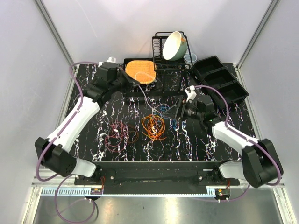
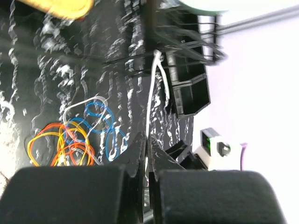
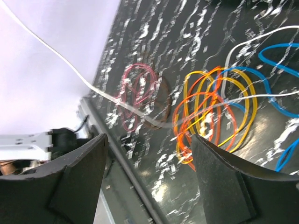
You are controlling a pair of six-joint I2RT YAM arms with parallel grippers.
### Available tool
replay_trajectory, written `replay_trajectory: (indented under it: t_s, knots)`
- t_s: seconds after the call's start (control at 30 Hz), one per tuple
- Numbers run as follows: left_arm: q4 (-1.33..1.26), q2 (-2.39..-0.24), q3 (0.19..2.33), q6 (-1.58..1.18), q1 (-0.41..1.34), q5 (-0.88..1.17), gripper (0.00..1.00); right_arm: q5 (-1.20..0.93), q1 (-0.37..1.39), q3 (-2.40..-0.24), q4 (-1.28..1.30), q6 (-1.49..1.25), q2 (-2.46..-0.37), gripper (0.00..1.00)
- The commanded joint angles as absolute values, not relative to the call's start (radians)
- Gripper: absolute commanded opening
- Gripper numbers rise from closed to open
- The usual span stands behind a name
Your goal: Untangle the cables
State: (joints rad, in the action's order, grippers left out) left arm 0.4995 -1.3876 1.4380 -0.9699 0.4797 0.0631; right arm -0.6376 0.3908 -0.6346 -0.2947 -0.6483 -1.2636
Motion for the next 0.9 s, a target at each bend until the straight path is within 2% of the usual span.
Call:
replay_trajectory:
  t_s: [0.0, 0.2, 0.37, 0.5, 0.87]
  knots:
    - [0.360, -1.433, 1.373, -1.078, 0.394, 0.284, 0.00, -0.571, 0.414, -0.695, -0.380, -0.543, -1.345, 0.77]
    - [0.407, -1.548, 1.422, -1.025, 0.382, 0.278, 0.00, -0.490, 0.439, -0.775, -0.328, -0.456, -1.472, 0.74]
    - [0.396, -1.582, 1.422, -1.022, 0.377, 0.276, 0.00, -0.486, 0.449, -0.808, -0.313, -0.433, -1.502, 0.70]
    - [0.393, -1.604, 1.434, -1.016, 0.370, 0.275, 0.00, -0.465, 0.456, -0.819, -0.279, -0.416, -1.502, 0.62]
    - [0.396, -1.698, 1.482, -0.985, 0.344, 0.290, 0.00, -0.460, 0.456, -0.727, -0.305, -0.433, -1.408, 0.70]
